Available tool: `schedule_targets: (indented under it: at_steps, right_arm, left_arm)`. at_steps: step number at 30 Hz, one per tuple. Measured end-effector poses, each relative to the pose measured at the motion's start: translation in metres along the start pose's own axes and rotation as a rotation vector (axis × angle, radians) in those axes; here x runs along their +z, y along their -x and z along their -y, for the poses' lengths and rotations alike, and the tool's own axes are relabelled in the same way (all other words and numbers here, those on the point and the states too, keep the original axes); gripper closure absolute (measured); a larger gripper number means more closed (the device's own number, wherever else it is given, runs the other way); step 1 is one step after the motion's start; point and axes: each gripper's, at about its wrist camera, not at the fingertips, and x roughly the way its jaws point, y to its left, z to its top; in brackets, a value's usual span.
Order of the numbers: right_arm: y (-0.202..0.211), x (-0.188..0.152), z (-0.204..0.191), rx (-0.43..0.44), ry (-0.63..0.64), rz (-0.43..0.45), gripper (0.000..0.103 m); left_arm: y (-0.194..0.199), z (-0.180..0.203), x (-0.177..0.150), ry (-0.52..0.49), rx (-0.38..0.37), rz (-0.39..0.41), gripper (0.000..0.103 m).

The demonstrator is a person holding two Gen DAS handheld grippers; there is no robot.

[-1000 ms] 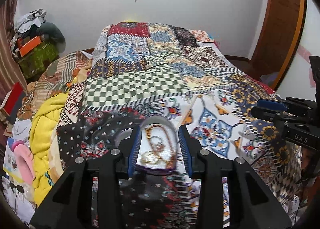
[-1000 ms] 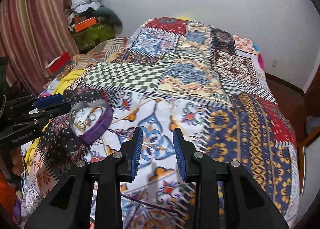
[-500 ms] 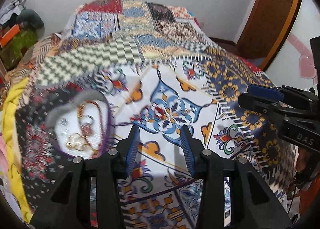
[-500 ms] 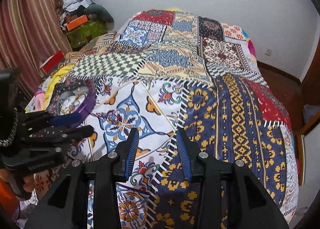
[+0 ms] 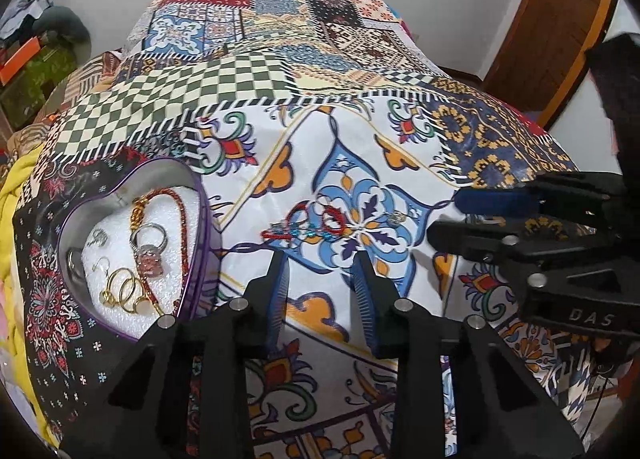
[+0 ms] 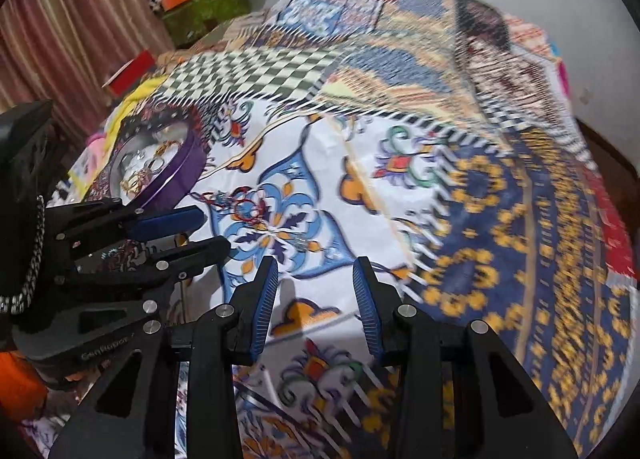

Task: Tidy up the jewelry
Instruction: 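Move the left gripper to the red beaded bracelet and close on it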

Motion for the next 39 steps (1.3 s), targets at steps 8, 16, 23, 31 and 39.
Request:
schedule_targets:
  at_steps: [8,16,23,31,39]
  right_arm:
    - [-0.024,0.005,-0.008,0.013,0.051,-0.077,0.069]
    - [-0.031,0.014,-0.011,0.006,0.081,-0.068,0.09]
    - [-0.029,0.013,-0.016,-0.007,0.105,-0.053,0.094]
    - [-0.003,0.012,-0.01,-0.012,0.079,0.034,0.094]
    - [0.023,0.007,0.006,-0.025,0.027,0.11,0.094]
  left_arm:
    - [-0.004,-0.002,0.001,0.0,0.013,0.002,0.07]
    - [0.002,-0.008,-0.004,0.021,0.009,0.0,0.07]
    - [0.006,-0.013,-0.006,0.036,0.006,-0.021,0.07]
    - [-0.001,-0.001,0.003,0.017,0.005,-0.039,0.062]
    - [-0.02,0.006,0.017,0.029,0.029,-0.046,0.059]
